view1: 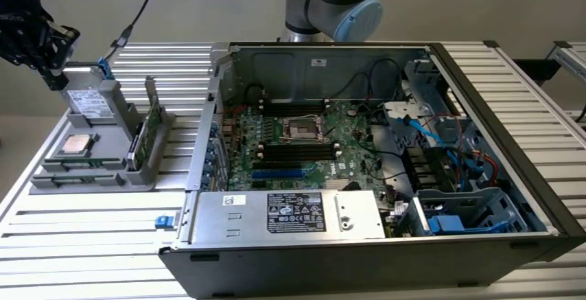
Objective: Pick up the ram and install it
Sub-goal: 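Pick up the ram and move it above insertion slot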
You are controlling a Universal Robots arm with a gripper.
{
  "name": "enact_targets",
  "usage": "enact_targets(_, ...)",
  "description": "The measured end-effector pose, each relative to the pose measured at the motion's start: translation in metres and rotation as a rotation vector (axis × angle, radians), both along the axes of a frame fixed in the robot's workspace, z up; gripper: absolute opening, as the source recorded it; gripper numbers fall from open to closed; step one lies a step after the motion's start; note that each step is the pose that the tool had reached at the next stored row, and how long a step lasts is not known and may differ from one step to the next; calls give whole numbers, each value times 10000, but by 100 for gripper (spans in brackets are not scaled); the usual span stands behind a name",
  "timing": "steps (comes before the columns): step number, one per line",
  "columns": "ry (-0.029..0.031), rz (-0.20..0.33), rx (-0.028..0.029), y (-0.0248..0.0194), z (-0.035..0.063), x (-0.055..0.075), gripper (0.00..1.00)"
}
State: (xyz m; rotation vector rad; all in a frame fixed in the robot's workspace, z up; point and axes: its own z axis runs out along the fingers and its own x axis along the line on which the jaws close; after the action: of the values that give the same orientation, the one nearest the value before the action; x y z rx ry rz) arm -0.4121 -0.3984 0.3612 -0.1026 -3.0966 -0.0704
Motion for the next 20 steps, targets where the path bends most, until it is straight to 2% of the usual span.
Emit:
enact_targets(4, -6, 14, 4, 0, -4, -1, 10)
enact_targets(6, -33, 312, 49, 0, -13, -1, 10)
enact_targets(9, -39, 853, 105, 0, -32, -1, 10)
enact_targets(12, -43, 1409, 220, 0, -52, -1, 10)
enact_targets(14, -41, 1767, 273, 0, -61, -1, 10)
enact_targets(16, -39, 2132, 305, 1, -69, -1, 10)
enact_targets(20, -30, 2857, 329, 0, -81, -1, 10)
